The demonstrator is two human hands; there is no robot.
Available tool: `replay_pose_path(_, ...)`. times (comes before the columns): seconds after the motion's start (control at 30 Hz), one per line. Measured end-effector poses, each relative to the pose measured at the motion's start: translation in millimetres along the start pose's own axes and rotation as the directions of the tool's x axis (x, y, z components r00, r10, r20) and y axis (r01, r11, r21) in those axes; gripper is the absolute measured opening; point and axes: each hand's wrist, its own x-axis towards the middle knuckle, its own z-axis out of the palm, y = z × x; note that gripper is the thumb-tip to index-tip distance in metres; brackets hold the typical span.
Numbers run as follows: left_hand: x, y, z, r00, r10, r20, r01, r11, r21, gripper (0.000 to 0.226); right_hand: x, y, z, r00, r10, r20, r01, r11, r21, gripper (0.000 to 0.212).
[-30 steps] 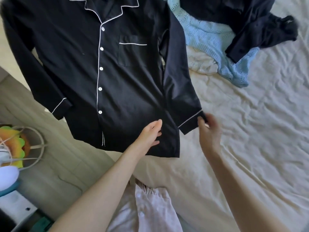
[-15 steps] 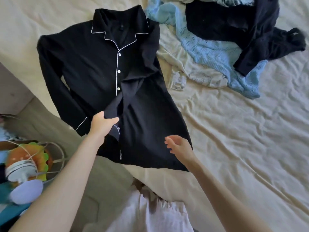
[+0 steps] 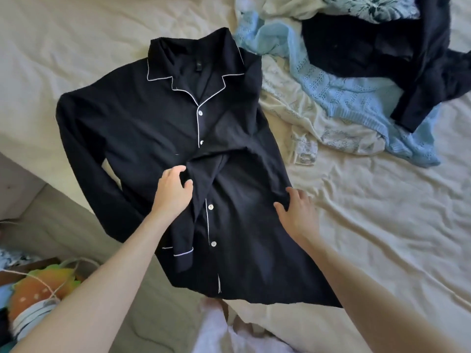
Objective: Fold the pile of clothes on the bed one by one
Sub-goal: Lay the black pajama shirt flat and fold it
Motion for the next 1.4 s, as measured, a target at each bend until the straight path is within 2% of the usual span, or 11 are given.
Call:
replay_pose_path(0.3,89,39,9,0.950,0.248,0.190,-0.250,0.968,-0.013,0.051,86,-78,4,0.917,-0.312,-0.249,0.237,0.927,-0.292,0.053)
replay_pose_path(0.47,87,51,31,0.891,0.333,0.309,-0.312,0.943,-0.115,0.042,110,-83,-10,0.838,-0.457,-0.298,0.406,0.888,-0.217,0.017)
replay_pose_path(0.57,87,61,35,0.881,0.394,0.262,-0.348,0.915,-0.206,0.033,117,-58,-31,0.872,-0.306,-0.383,0.318,0.948,-0.035,0.017)
replay_pose_path(0.67,107,83,36,0.914,0.392,0.106,-0.366,0.908,-0.205,0.030,125,-25,-56,0.939,0.099,-0.328,0.010,0.949,0.315,0.026)
replay_pose_path(0.7,117,94,37,0.921,0.379,0.088,-0.360,0.916,-0.179,0.030,128,-17,-63,0.928,0.266,-0.261,-0.114,0.869,0.482,0.029)
replay_pose_path(0.77,140,121,43,0.948,0.285,0.145,-0.263,0.953,-0.150,0.039,132,-7,-72,0.880,0.473,-0.041,-0.259,0.552,0.793,0.029)
replay_pose_path(0.9,180,174,55,0.935,0.063,0.350,0.054,0.948,-0.315,0.053,137,-8,-74,0.880,0.356,0.314,-0.303,-0.089,0.949,0.024)
replay_pose_path(1.0,197,202,60,0.901,0.023,0.433,0.170,0.900,-0.402,0.039,145,-6,-78,0.874,0.262,0.409,-0.299,-0.373,0.878,0.026)
replay_pose_path(1.13,208,228,64,0.885,-0.012,0.465,0.241,0.867,-0.436,0.018,156,2,-87,0.867,0.301,0.396,-0.227,-0.468,0.854,0.010)
replay_pose_path(1.27,213,250,61,0.850,-0.047,0.525,0.280,0.884,-0.374,0.016,166,3,-91,0.837,0.380,0.393,-0.191,-0.470,0.862,0.022)
replay_pose_path(1.4,226,273,54,0.899,0.012,0.439,0.265,0.781,-0.565,0.003,177,5,-91,0.787,0.429,0.444,-0.227,-0.468,0.854,0.029)
